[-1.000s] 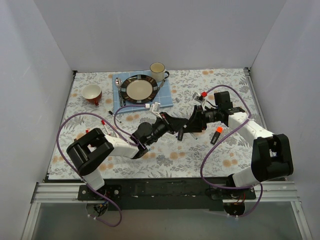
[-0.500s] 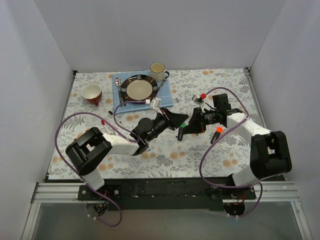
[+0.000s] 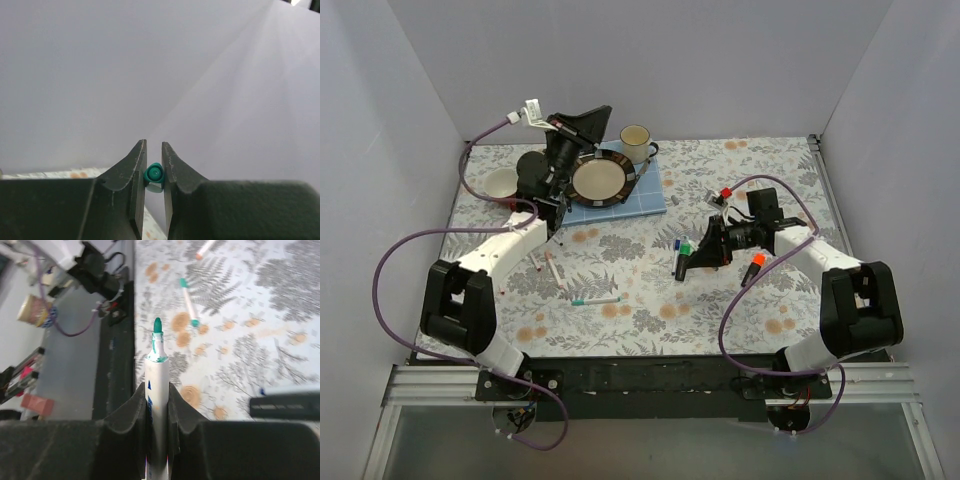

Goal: Open the pen caps

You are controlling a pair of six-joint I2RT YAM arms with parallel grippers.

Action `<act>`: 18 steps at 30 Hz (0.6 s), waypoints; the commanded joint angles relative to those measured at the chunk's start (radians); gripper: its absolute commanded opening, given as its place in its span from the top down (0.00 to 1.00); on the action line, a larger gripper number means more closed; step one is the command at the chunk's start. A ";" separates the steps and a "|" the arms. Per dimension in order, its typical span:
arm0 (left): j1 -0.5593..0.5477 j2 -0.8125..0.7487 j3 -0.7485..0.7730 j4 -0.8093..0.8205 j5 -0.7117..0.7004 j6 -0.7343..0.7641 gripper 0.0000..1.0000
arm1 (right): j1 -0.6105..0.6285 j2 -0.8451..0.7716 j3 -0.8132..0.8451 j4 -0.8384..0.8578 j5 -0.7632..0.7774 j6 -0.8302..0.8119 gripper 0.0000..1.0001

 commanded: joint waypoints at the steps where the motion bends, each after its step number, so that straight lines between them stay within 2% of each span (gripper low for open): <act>1: -0.038 0.026 -0.049 -0.096 0.144 -0.077 1.00 | -0.061 -0.060 0.019 0.036 0.237 0.053 0.99; 2: -0.038 0.043 -0.062 -0.105 0.203 -0.100 1.00 | -0.101 -0.072 0.013 0.050 0.358 0.085 0.99; 4: -0.049 0.119 -0.068 -0.154 0.266 -0.155 1.00 | -0.135 -0.107 0.013 0.059 0.464 0.090 0.99; 7: -0.082 0.222 0.002 -0.272 0.341 -0.156 1.00 | -0.173 -0.132 0.025 0.059 0.574 0.093 0.99; 9: -0.105 0.331 0.108 -0.392 0.369 -0.143 1.00 | -0.186 -0.146 0.034 0.054 0.624 0.085 0.99; 12: -0.156 0.457 0.261 -0.576 0.325 -0.073 1.00 | -0.212 -0.150 0.033 0.059 0.637 0.084 0.99; 16: -0.194 0.597 0.418 -0.726 0.271 -0.021 0.99 | -0.233 -0.127 0.030 0.057 0.602 0.084 0.99; 18: -0.204 0.667 0.508 -0.799 0.251 0.008 0.96 | -0.262 -0.112 0.031 0.051 0.591 0.084 0.99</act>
